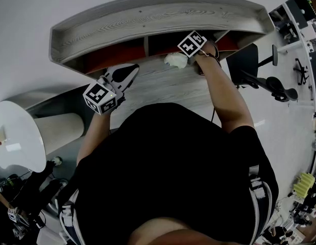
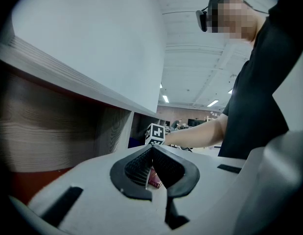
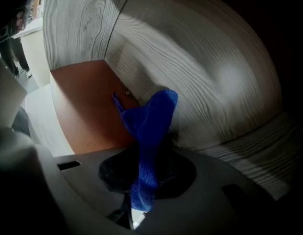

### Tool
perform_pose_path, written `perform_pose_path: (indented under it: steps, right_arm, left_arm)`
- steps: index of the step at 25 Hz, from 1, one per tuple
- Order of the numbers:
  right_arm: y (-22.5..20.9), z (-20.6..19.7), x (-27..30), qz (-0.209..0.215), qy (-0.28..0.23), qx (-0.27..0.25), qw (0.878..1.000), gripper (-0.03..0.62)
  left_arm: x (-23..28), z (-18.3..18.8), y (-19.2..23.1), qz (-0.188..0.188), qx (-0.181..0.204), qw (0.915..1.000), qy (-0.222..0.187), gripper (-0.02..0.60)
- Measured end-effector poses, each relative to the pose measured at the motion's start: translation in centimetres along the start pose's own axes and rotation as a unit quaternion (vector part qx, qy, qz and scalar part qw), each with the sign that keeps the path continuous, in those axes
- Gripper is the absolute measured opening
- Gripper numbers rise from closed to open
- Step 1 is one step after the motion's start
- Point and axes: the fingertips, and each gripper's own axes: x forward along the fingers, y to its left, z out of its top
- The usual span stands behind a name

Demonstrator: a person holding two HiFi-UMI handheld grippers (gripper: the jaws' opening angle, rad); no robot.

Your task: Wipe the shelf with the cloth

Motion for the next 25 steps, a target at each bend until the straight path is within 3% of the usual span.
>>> perform_pose_path:
  steps: [25]
  right_arm:
    - [0.09, 0.02, 0.04, 0.007, -0.014, 0.015, 1.0, 0.054]
  left_arm:
    - [0.05, -0.68, -0.26, 0.005, 0.006, 0.9999, 0.007, 0.017]
